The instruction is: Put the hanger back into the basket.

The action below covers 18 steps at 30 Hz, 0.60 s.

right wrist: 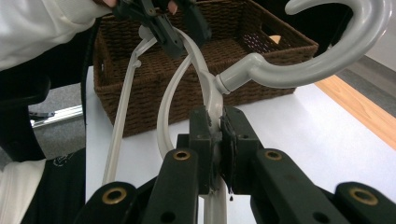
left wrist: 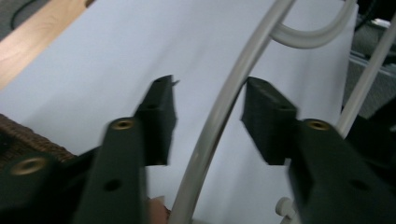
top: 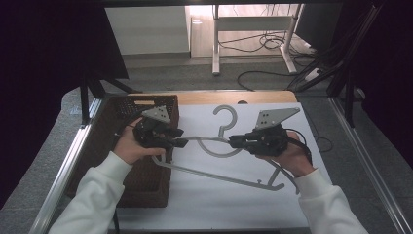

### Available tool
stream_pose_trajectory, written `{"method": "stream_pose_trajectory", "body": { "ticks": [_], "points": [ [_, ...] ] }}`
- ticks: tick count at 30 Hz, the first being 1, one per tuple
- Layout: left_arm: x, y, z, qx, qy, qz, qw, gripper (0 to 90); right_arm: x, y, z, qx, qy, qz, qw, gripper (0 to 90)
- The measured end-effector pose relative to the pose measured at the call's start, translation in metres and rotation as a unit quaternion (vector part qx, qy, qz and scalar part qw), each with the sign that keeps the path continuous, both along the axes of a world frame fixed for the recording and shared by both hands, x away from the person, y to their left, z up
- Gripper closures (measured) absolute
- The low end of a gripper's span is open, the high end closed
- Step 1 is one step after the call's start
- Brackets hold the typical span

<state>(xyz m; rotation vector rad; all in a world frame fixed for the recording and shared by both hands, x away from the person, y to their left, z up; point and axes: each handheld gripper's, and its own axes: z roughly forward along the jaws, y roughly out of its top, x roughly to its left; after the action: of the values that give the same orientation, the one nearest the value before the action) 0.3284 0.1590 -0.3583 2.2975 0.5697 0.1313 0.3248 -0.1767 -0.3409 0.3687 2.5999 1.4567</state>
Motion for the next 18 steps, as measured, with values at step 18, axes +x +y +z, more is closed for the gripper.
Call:
{"method": "stream_pose_trajectory", "body": {
  "ticks": [18],
  "points": [
    [-0.017, 0.002, -0.004, 0.028, -0.017, -0.066, 0.9973, 80.1, 0.007, 0.004, -0.011, -0.012, 0.026, 0.040, 0.9988, 81.6]
  ]
}}
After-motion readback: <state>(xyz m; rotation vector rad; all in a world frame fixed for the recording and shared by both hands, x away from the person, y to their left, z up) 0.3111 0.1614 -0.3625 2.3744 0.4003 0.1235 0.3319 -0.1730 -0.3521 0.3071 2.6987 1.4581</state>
